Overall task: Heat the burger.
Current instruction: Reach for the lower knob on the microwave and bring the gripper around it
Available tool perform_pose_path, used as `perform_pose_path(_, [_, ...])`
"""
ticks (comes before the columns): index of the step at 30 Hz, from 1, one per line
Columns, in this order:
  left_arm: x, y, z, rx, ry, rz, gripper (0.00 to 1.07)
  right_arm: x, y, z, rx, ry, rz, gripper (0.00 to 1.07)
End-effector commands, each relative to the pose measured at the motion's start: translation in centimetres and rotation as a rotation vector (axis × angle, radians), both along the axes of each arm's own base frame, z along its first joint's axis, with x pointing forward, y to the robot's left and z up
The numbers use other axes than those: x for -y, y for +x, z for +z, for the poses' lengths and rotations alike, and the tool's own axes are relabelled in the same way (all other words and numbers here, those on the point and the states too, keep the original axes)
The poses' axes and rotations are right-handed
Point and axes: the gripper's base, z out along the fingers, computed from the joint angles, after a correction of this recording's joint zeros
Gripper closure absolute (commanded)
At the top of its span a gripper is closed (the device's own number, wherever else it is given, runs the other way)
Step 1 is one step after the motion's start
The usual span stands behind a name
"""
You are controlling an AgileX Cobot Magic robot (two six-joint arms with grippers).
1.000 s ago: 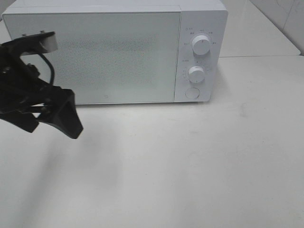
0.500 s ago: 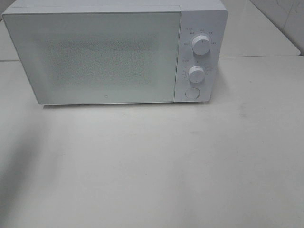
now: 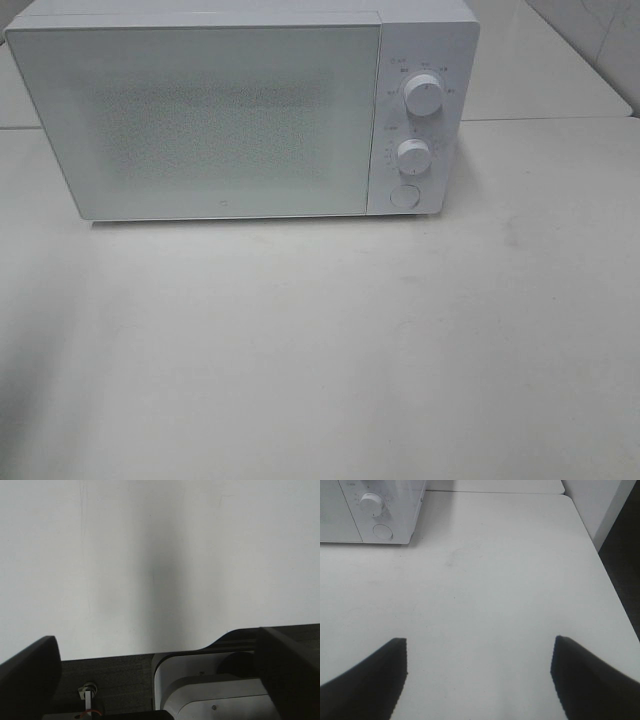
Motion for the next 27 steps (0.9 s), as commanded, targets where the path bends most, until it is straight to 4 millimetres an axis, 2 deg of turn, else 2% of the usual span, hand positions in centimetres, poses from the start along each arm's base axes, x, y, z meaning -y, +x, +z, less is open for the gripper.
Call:
perform_pose_path(1, [-0.1, -1.9, -0.4, 0.050, -0.001, 0.012, 0.06, 0.0, -0.4, 0.0, 0.031, 0.001, -0.009, 0.31])
perform_pose_path(2, [-0.1, -1.9, -0.4, 0.050, -0.001, 0.012, 0.06, 0.0, -0.4, 0.0, 0.031, 0.001, -0.009, 0.31])
perform_pose_path(3, [-0.1, -3.0, -0.7, 0.077, -0.002, 0.012, 0.06, 0.0, -0.4, 0.0, 0.031, 0.001, -0.009, 0.31])
perform_pose_path(5, [-0.1, -3.6, -0.8, 0.091, -0.002, 0.012, 0.06, 0.0, -0.4, 0.0, 0.031, 0.001, -0.009, 0.31])
perform_pose_path(6, [0.0, -4.8, -1.2, 0.123, -0.003, 0.013, 0.06, 0.0, -0.4, 0.0, 0.031, 0.001, -0.009, 0.31])
perform_pose_path(8, [-0.1, -5.3, -1.3, 0.140, -0.001, 0.013, 0.06, 0.0, -0.4, 0.0, 0.031, 0.001, -0.009, 0.31])
perform_pose_path(9, [-0.1, -6.3, -1.6, 0.175, 0.001, 0.013, 0.06, 0.0, -0.4, 0.0, 0.031, 0.001, -0.009, 0.31])
perform_pose_path(11, [-0.1, -6.7, -1.7, 0.197, 0.000, 0.014, 0.06, 0.0, -0.4, 0.0, 0.031, 0.003, -0.010, 0.31])
perform_pose_path(13, [-0.1, -8.0, -1.7, 0.293, 0.004, 0.021, 0.06, 0.0, -0.4, 0.0, 0.031, 0.003, -0.010, 0.31])
perform_pose_path(14, [-0.1, -8.0, -1.7, 0.293, 0.004, 0.021, 0.06, 0.0, -0.4, 0.0, 0.031, 0.003, -0.010, 0.31])
perform_pose_path(16, [-0.3, -9.8, -1.0, 0.413, 0.009, 0.042, 0.06, 0.0, -0.4, 0.0, 0.031, 0.003, -0.010, 0.31])
perform_pose_path(27, [-0.3, -13.2, -0.4, 0.631, 0.006, 0.046, 0.06, 0.0, -0.4, 0.0, 0.031, 0.003, -0.010, 0.31])
